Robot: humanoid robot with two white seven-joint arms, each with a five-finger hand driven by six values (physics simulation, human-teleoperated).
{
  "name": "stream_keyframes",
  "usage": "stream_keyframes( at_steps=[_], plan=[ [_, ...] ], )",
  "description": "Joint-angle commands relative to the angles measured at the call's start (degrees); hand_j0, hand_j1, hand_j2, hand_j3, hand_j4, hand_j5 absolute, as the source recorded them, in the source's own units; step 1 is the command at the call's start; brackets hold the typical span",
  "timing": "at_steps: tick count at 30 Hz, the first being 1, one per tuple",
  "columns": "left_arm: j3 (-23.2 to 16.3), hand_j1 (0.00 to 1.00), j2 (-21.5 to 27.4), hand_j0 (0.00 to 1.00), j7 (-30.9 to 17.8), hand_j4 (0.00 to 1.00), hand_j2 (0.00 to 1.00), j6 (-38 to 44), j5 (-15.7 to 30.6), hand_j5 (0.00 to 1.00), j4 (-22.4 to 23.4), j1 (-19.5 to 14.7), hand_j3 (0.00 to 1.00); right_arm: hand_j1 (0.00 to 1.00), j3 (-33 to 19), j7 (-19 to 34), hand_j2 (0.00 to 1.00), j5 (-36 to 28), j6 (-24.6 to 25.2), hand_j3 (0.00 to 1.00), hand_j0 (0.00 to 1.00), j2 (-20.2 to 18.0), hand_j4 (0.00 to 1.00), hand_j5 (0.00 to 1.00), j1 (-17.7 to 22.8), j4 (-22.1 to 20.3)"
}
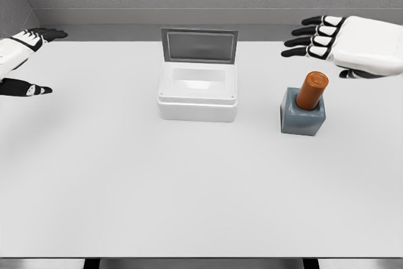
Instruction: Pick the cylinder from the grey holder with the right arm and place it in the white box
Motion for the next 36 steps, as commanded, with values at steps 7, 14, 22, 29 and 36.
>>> stream_keyframes(
  at_steps=[7,14,22,29,36],
  plan=[
    [0.07,1.0,-0.07,1.0,-0.03,1.0,1.0,0.04,0.29,1.0,-0.78,0.88,1.0,1.0,0.3,2.11,1.0,-0.7,0.05,1.0,1.0,0.45,1.0,1.0,-1.41,1.15],
    [0.24,1.0,0.46,1.0,-0.03,1.0,1.0,0.04,1.25,1.0,-0.78,2.37,1.0,1.0,4.16,25.61,1.0,-4.66,0.05,1.0,1.0,7.92,1.0,1.0,-7.82,8.36],
    [-2.22,1.0,-1.91,1.0,-20.95,1.0,1.0,7.78,39.39,1.0,-0.96,0.27,1.0,1.0,8.65,25.61,1.0,1.93,0.05,1.0,1.0,11.88,1.0,1.0,-8.35,9.76],
    [-2.22,1.0,-5.34,1.0,-23.96,1.0,1.0,20.53,47.22,1.0,-2.19,-1.93,1.0,1.0,9.0,25.61,1.0,3.07,0.05,1.0,1.0,13.11,1.0,1.0,-8.35,12.58],
    [-4.24,1.0,-7.45,1.0,-23.96,1.0,1.0,24.31,47.05,1.0,-1.75,-4.13,1.0,1.0,9.09,25.61,1.0,5.01,0.05,1.0,1.0,15.04,1.0,1.0,-8.26,15.21]
  ],
)
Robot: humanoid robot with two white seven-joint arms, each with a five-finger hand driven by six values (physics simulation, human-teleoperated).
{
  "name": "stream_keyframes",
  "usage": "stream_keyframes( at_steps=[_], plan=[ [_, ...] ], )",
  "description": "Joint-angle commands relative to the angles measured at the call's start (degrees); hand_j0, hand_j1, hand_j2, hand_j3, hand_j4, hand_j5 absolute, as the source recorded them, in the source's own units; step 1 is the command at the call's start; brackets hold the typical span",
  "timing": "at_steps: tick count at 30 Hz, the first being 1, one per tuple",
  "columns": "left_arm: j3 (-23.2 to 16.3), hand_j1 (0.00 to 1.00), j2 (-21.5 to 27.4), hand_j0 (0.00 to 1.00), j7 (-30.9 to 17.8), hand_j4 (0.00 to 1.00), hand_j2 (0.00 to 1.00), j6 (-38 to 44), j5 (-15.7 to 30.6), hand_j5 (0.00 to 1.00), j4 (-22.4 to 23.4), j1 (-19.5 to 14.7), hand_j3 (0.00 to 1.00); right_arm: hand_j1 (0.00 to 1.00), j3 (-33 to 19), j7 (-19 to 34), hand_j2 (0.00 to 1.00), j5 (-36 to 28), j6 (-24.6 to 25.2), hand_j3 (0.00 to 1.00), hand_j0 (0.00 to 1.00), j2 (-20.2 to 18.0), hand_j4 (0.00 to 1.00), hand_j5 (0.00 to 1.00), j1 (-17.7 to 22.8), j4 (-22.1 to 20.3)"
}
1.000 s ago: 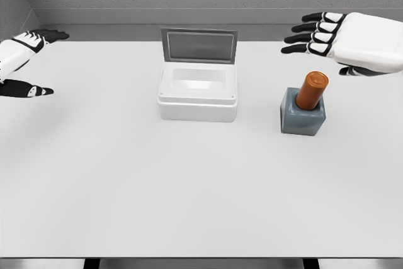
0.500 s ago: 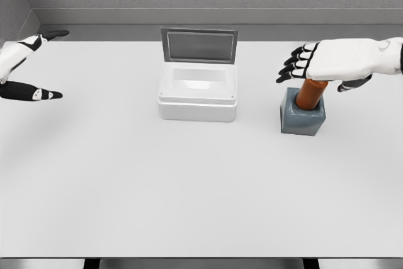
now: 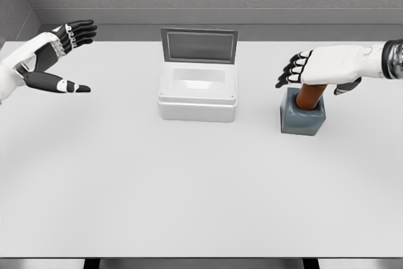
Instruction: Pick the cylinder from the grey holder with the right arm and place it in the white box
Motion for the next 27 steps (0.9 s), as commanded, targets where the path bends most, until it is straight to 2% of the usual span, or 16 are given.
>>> stream_keyframes(
  at_steps=[1,8,10,13,16,20,24,25,27],
  plan=[
    [-0.94,1.0,-1.24,1.0,-0.16,1.0,1.0,1.08,0.29,1.0,0.1,0.0,1.0,1.0,-0.09,-0.02,1.0,0.39,0.13,1.0,1.0,0.34,1.0,1.0,-0.09,0.49],
    [-0.94,1.0,-2.12,1.0,-0.16,1.0,1.0,1.26,0.21,1.0,0.97,-0.17,1.0,0.99,-0.09,-0.02,0.99,1.1,0.13,0.99,0.99,1.22,0.99,0.99,0.0,1.11],
    [-1.29,1.0,-5.11,1.0,-0.16,1.0,1.0,3.63,0.38,1.0,6.6,-3.6,1.0,0.97,-0.01,-0.02,0.97,1.27,0.13,0.97,0.97,1.22,0.97,0.97,0.0,0.93],
    [-1.29,1.0,-7.31,1.0,-0.16,1.0,1.0,4.16,0.29,1.0,11.96,-6.76,1.0,0.9,0.7,-0.02,0.9,1.71,0.13,0.9,0.9,1.22,0.9,0.9,0.0,0.93],
    [-3.31,1.0,-8.98,1.0,-0.16,1.0,1.0,3.99,0.12,1.0,17.41,-9.93,1.0,0.84,0.79,-0.02,0.84,1.8,0.13,0.84,0.84,1.22,0.84,0.84,0.0,1.02],
    [-4.37,1.0,-9.42,1.0,-0.16,1.0,1.0,3.9,0.03,1.0,18.29,-10.46,1.0,0.75,0.79,-0.02,0.75,1.8,0.13,0.75,0.75,1.13,0.75,0.75,0.0,1.02],
    [-4.45,1.0,-9.51,1.0,-0.16,1.0,1.0,3.99,-0.06,1.0,19.17,-11.07,1.0,0.75,0.79,-0.02,0.75,1.89,0.13,0.75,0.75,1.13,0.75,0.75,0.0,0.67],
    [-4.45,1.0,-9.51,1.0,-0.16,1.0,1.0,3.99,-0.06,1.0,19.61,-11.25,1.0,0.72,0.79,-0.02,0.72,1.89,0.13,0.72,0.72,1.22,0.72,0.72,0.0,0.58],
    [-4.45,1.0,-10.65,1.0,-0.16,1.0,1.0,3.99,-0.06,1.0,21.89,-12.74,1.0,0.7,0.79,-0.02,0.7,1.89,0.13,0.7,0.7,1.13,0.7,0.7,0.0,0.58]
  ],
)
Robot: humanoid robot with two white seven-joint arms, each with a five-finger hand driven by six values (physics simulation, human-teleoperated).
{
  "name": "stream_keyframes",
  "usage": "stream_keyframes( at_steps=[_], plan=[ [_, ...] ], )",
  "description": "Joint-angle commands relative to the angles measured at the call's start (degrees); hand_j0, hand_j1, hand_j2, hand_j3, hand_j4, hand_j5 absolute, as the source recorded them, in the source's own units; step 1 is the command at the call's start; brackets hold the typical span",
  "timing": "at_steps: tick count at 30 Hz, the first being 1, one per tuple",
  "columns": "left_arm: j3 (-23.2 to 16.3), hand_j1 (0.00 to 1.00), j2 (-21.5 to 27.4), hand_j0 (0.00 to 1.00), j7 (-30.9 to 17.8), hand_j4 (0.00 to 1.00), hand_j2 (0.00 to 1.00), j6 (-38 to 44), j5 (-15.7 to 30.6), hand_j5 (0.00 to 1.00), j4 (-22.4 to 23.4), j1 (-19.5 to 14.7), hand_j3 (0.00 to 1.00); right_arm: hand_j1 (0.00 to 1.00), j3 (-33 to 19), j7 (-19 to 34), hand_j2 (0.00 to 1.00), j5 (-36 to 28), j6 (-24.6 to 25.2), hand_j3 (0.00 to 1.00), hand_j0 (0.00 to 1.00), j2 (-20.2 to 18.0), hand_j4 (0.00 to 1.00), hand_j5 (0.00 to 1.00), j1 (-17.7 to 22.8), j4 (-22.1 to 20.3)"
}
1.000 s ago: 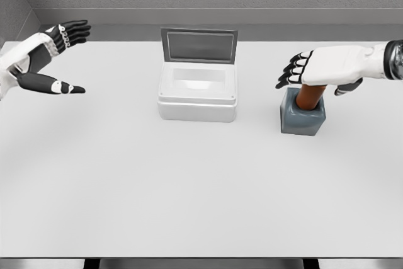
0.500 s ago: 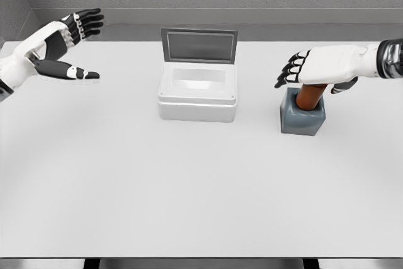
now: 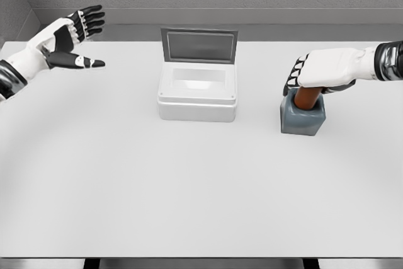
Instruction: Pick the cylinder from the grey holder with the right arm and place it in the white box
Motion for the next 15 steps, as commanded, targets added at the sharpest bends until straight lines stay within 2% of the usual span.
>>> stream_keyframes(
  at_steps=[1,4,6,11,15],
  plan=[
    [-0.06,1.0,-0.9,1.0,0.0,1.0,1.0,0.02,0.27,1.0,2.74,-0.17,1.0,0.68,-0.05,-0.02,0.68,-0.15,0.13,0.68,0.68,-0.08,0.68,0.68,0.0,-0.07],
    [-0.5,1.0,-1.95,1.0,0.0,1.0,1.0,0.02,0.27,1.0,5.9,-2.29,1.0,0.64,-0.05,-0.02,0.64,-0.15,0.13,0.64,0.64,-0.08,0.64,0.64,0.0,0.02],
    [-0.5,1.0,-2.22,1.0,0.0,1.0,1.0,0.02,0.27,1.0,7.31,-2.9,1.0,0.63,-0.05,-0.02,0.63,-0.06,0.13,0.63,0.63,-0.08,0.63,0.63,0.0,0.1],
    [-0.5,1.0,-3.1,1.0,0.0,1.0,1.0,0.02,0.27,1.0,10.56,-4.48,1.0,0.54,-0.13,-0.02,0.54,-0.06,0.13,0.54,0.54,-0.17,0.54,0.54,-0.09,0.1],
    [-1.29,1.0,-3.98,1.0,0.0,1.0,1.0,-0.06,0.27,1.0,12.23,-6.5,1.0,0.53,-0.22,-0.02,0.53,-0.15,0.13,0.53,0.53,-0.17,0.53,0.53,-0.09,0.19]
  ],
)
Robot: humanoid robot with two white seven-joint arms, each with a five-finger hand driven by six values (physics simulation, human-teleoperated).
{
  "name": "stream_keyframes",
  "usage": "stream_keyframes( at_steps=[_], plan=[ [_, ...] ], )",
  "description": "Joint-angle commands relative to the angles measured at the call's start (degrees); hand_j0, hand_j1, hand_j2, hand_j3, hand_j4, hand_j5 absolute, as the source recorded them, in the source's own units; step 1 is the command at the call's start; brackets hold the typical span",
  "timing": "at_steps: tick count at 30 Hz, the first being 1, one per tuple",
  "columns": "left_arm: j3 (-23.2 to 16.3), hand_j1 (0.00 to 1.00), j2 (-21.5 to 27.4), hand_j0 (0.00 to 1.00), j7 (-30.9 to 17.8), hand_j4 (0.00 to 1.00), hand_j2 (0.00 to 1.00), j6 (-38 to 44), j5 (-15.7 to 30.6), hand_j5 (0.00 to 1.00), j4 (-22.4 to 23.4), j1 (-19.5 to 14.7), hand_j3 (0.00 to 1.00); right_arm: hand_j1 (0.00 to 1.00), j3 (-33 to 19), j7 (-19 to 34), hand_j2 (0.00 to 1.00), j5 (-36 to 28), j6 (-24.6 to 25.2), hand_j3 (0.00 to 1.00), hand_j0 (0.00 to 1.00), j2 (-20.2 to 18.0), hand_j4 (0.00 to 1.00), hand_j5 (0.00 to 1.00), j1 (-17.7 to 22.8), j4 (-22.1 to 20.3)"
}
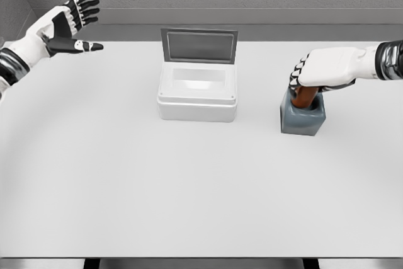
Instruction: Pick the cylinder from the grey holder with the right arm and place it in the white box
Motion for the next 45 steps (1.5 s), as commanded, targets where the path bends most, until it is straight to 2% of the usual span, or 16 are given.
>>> stream_keyframes(
  at_steps=[1,14,22,30,45],
  plan=[
    [-0.43,1.0,-0.38,1.0,0.0,1.0,1.0,-0.05,0.31,1.0,1.25,-0.09,1.0,0.53,-0.16,-0.02,0.53,-0.2,0.14,0.53,0.53,-0.08,0.53,0.53,0.0,-0.04],
    [-1.31,1.0,-1.61,1.0,0.0,1.0,1.0,-0.22,0.13,1.0,1.42,-0.62,1.0,0.52,-0.78,-0.02,0.52,-0.72,0.14,0.52,0.52,-0.7,0.52,0.52,-1.76,-0.22],
    [-1.22,1.0,-1.35,1.0,0.0,1.0,1.0,-0.31,-0.22,1.0,1.51,-0.44,1.0,0.52,-0.78,-0.02,0.52,-0.46,0.14,0.52,0.52,0.27,0.52,0.52,-3.78,-0.22],
    [-1.13,1.0,-1.17,1.0,0.0,1.0,1.0,-0.31,-0.22,1.0,1.42,-0.26,1.0,0.52,-0.78,-0.02,0.52,-0.72,0.14,0.52,0.52,1.94,0.52,0.52,-4.66,-0.22],
    [-1.13,1.0,-1.08,1.0,0.0,1.0,1.0,-0.4,-0.22,1.0,1.42,-0.09,1.0,0.52,-0.78,-0.02,0.52,-0.64,0.14,0.52,0.52,7.73,0.52,0.52,-6.94,0.22]
  ],
)
